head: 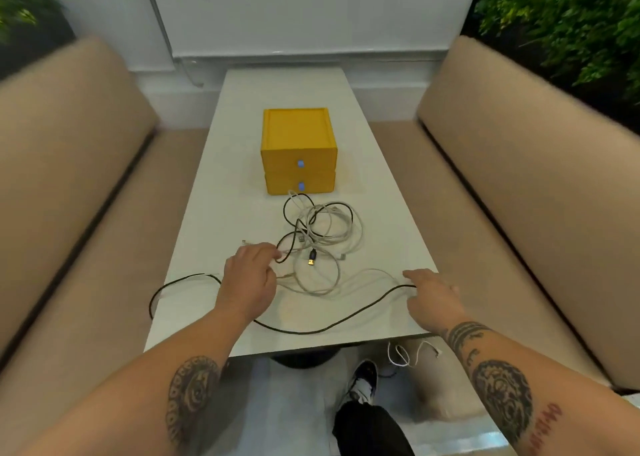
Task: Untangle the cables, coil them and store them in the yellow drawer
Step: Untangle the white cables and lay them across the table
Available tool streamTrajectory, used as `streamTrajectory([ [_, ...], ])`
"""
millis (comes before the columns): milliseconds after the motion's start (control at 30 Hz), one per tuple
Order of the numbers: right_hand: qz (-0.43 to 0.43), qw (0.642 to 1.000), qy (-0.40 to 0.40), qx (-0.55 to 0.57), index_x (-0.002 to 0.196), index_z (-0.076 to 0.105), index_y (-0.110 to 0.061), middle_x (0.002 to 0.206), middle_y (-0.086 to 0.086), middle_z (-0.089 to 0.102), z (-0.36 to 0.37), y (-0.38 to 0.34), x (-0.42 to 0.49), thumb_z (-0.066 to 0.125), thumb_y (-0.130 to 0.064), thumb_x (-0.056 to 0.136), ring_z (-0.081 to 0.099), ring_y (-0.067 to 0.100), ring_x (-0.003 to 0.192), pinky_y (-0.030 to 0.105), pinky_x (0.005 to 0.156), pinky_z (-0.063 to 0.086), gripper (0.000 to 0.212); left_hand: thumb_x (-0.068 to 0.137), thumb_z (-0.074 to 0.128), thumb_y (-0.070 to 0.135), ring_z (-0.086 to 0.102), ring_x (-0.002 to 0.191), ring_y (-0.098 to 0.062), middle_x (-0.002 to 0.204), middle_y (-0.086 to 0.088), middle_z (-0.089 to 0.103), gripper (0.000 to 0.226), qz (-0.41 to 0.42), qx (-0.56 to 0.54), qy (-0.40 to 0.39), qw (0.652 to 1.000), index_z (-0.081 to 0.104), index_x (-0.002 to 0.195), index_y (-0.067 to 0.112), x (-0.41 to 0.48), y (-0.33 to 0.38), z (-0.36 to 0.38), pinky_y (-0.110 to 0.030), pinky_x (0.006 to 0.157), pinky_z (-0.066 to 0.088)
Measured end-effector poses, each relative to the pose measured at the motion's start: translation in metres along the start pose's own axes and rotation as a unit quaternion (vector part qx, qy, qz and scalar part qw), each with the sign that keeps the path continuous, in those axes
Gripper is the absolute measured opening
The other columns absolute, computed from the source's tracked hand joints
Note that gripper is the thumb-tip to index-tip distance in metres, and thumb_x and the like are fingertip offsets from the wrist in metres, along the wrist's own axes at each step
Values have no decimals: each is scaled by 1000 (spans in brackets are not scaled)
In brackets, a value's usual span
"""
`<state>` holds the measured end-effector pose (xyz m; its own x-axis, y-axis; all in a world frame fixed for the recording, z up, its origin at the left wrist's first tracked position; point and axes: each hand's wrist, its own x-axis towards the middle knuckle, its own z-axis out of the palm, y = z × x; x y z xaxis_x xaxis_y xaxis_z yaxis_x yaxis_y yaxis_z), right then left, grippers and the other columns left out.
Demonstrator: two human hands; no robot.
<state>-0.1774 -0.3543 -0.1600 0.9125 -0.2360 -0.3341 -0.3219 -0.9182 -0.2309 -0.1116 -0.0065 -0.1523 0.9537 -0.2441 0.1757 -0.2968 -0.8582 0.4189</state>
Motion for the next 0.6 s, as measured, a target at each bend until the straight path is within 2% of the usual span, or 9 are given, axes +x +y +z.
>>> streamTrajectory([
  [33, -34, 999, -1, 25, 152, 31, -36, 159, -8, 30, 1, -6, -4, 49, -25, 84, 29, 20, 145, 43, 118, 22, 71, 86, 34, 27, 42, 132, -22, 143, 8, 52, 48, -14, 20, -37, 999, 61, 126, 26, -5, -10, -4, -39, 104, 29],
  [100, -110, 993, -9, 34, 155, 23, -33, 162, -8, 22, 3, -21, -10, 57, -29, 85, 21, 19, 148, 44, 120, 19, 78, 89, 28, 42, 21, 149, -19, 160, 9, 32, 58, -26, 52, -123, 991, 49, 142, 32, -17, -29, -8, -44, 121, 10],
  [167, -155, 987, -28, -5, 157, 17, -32, 164, -8, 15, 7, -37, -13, 59, -34, 86, 17, 18, 149, 45, 118, 18, 83, 92, 25, 53, 0, 154, -15, 167, 11, 12, 65, -30, 60, -191, 979, 29, 154, 34, -27, -42, -10, -47, 123, -8],
  [267, -163, 981, -48, -91, 159, 0, -31, 167, -7, 5, 17, -50, -9, 52, -47, 94, 19, 23, 149, 49, 118, 22, 84, 98, 30, 63, -12, 154, -14, 168, 10, -5, 72, -38, 80, -242, 966, 6, 160, 33, -36, -56, -13, -48, 123, -11],
  [333, -145, 980, -25, -135, 160, -4, -29, 164, -3, 17, 23, -49, -6, 44, -52, 99, 31, 26, 142, 49, 112, 30, 81, 96, 28, 69, -11, 154, -16, 168, 9, -5, 77, -49, 109, -267, 956, -2, 159, 35, -41, -67, -12, -50, 123, -8],
  [400, -137, 975, 7, -177, 159, -3, -28, 155, -1, 30, 28, -45, -5, 39, -55, 100, 38, 26, 131, 46, 104, 35, 78, 93, 23, 74, -5, 154, -18, 167, 7, 1, 80, -63, 135, -265, 953, -7, 158, 37, -47, -81, -9, -52, 123, -5],
  [467, -137, 971, 45, -189, 160, 1, -27, 149, 1, 32, 31, -46, -4, 41, -59, 97, 40, 25, 127, 45, 101, 35, 80, 86, 16, 83, 6, 153, -21, 166, 5, 7, 86, -61, 144, -232, 960, -4, 158, 40, -51, -90, -8, -51, 123, 0],
  [533, -136, 971, 78, -178, 159, 5, -26, 149, 2, 28, 29, -52, 1, 45, -62, 92, 35, 26, 131, 46, 106, 31, 86, 78, 3, 88, 17, 149, -23, 164, 5, 15, 93, -39, 148, -171, 973, 7, 158, 40, -49, -92, -7, -48, 121, 9],
  [600, -147, 973, 67, -166, 159, 4, -27, 156, 2, 17, 25, -61, 9, 49, -59, 90, 22, 27, 142, 49, 114, 22, 88, 76, 0, 88, 16, 148, -22, 162, 6, 18, 95, -19, 154, -133, 979, 15, 156, 39, -43, -90, -5, -47, 119, 10],
])
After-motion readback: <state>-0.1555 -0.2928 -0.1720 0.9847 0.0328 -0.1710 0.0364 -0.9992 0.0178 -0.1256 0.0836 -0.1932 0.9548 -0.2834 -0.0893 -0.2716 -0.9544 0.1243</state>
